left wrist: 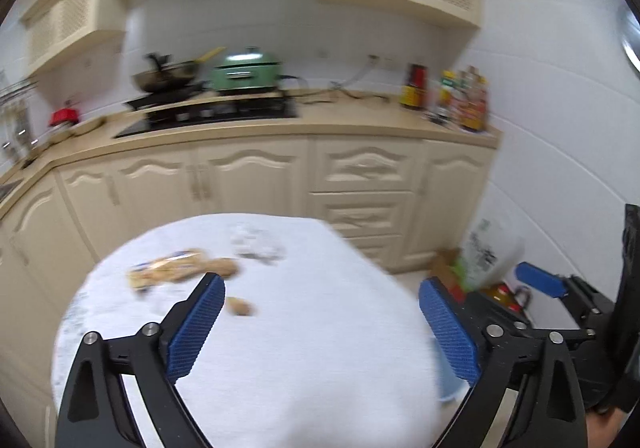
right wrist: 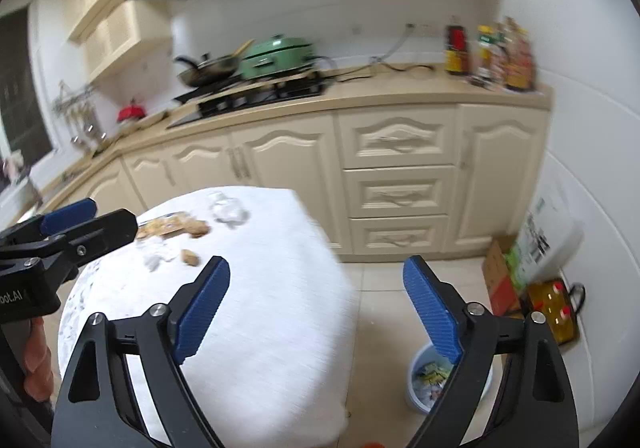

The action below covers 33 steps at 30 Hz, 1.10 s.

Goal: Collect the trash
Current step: 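Grasp crumpled clear plastic film with the left tool while the right grasps a brown lump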

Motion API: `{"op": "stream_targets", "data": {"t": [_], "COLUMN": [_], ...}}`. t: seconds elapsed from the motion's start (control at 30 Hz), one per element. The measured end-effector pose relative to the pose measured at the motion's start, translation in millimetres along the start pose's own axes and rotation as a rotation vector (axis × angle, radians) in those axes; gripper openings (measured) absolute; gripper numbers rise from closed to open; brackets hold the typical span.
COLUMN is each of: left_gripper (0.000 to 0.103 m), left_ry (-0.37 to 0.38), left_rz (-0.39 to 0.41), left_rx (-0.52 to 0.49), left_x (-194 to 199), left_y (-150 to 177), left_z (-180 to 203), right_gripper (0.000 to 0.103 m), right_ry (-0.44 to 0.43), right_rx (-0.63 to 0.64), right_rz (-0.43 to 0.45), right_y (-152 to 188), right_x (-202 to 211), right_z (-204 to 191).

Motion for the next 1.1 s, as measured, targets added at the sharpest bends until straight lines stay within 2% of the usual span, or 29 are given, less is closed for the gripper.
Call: {"op": "stream_targets", "data": {"t": [0.13,0.23,0.4,0.53,0.7,0.73,0.8,0.87,1.0,1.1], "left_gripper": [0.096,0.096,0.096,0.096,0.096,0.096,0.096,0.096,0.096,0.096], "left_ry": [-0.084,-0.145,-0.220,-0.232,-0.206,-0.203,-0.191,-0.189,-0.188,-0.227], "left_rz": [-0.039,-0.090,-0.175,-0.234,-0.329,-0.341,-0.363,-0.375,-0.373,-0.375], "left_rx": [0.085,0.157,0.217,0.239,0.242,0.238,0.232,0.230,0.207,0.196], "left_x": [0,-3,-22,-45,-99,-109,-139,-171,-194,-215], "left_y": [15,33,48,55,53,52,47,44,47,53], "left_z": [-68,-123,-176,-186,-175,-176,-177,-175,-171,-174], "right_gripper": [0.093,0.093,0.093,0.086,0.064,0.048,0.026,0.025,0.025,0.026], "right_ry": [-0.055,-0.091,-0.156,-0.200,-0.212,-0.215,-0.227,-0.238,-0.228,-0.236], "right_rx": [0.076,0.138,0.228,0.290,0.294,0.288,0.264,0.225,0.157,0.119], "right_rz": [-0.054,-0.125,-0.233,-0.296,-0.339,-0.343,-0.333,-0.321,-0.302,-0.304], "right_y": [-3,9,35,58,77,79,78,73,64,62], "right_x": [-40,-79,-139,-187,-222,-225,-228,-229,-231,-232], "right_z": [-51,-87,-136,-167,-171,-168,-160,-151,-134,-129]}}
Point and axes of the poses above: each gripper's, at about its wrist camera, not at the fingertips, and x roughly against the way its jaws point, z to its right, y to its underside, the point moved 8 cm from there along -x, roughly the way its jaws point, and after that the axes turned 5 degrees about z, right-handed, at the moved point
